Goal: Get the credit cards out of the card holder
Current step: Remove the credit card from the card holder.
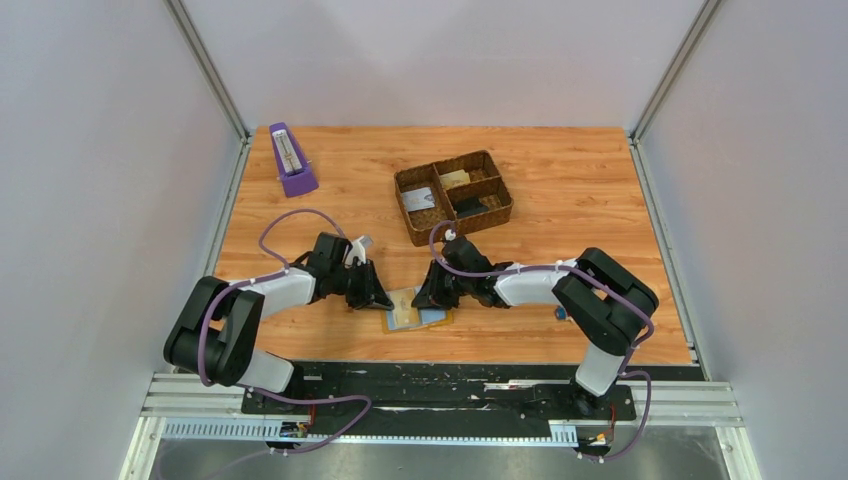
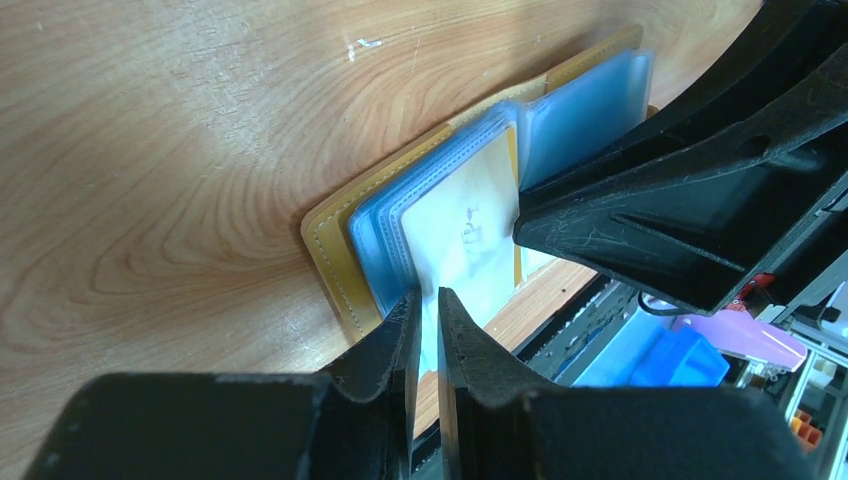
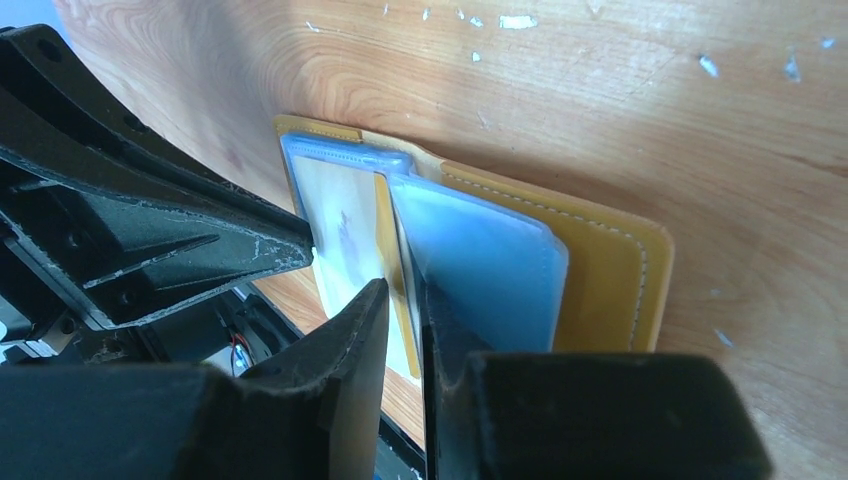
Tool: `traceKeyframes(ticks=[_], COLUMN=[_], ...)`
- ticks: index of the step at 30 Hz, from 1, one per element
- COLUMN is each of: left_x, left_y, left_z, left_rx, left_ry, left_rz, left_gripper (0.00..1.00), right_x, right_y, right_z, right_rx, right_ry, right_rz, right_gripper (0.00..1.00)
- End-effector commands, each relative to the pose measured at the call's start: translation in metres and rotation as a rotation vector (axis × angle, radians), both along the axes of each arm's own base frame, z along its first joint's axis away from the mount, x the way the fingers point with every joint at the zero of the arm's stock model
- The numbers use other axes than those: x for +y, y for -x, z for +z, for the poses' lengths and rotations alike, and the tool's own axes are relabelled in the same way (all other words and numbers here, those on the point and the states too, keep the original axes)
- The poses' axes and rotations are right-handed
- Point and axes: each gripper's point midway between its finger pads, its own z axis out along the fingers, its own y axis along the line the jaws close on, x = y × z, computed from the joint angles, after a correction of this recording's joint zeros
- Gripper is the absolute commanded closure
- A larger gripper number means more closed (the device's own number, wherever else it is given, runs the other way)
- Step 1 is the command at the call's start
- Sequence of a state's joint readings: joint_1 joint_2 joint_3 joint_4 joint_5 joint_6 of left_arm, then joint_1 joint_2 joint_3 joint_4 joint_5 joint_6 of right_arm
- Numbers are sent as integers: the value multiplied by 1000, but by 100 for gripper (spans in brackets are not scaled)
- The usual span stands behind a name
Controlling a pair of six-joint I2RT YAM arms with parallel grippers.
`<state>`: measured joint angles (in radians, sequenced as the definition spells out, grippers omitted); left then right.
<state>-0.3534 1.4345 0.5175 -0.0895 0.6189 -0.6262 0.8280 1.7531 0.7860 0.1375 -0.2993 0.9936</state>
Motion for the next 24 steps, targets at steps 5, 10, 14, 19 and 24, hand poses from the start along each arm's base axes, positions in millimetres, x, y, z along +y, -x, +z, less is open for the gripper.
traceKeyframes(ticks=[5, 10, 14, 19, 24], left_x=[11, 12, 13, 10, 9], left_y=[8, 9, 9, 8, 9], left_z=[-21, -23, -24, -24, -27], left_rx=[17, 22, 26, 27, 39], left_ry=[-77, -87, -92, -81, -74], left_rz=[0, -3, -7, -11, -16], left_gripper=[80, 79, 77, 73, 81], right_x=[7, -6, -12, -6, 0], right_y=[-6, -4, -3, -4, -7], right_z=[11, 10, 14, 19, 18], right_rx=[-36, -47, -61, -68, -59], right_ry=[-93, -109, -126, -139, -144], right_rz=[17, 9, 15, 46, 61], right_gripper=[100, 100, 100, 94, 80])
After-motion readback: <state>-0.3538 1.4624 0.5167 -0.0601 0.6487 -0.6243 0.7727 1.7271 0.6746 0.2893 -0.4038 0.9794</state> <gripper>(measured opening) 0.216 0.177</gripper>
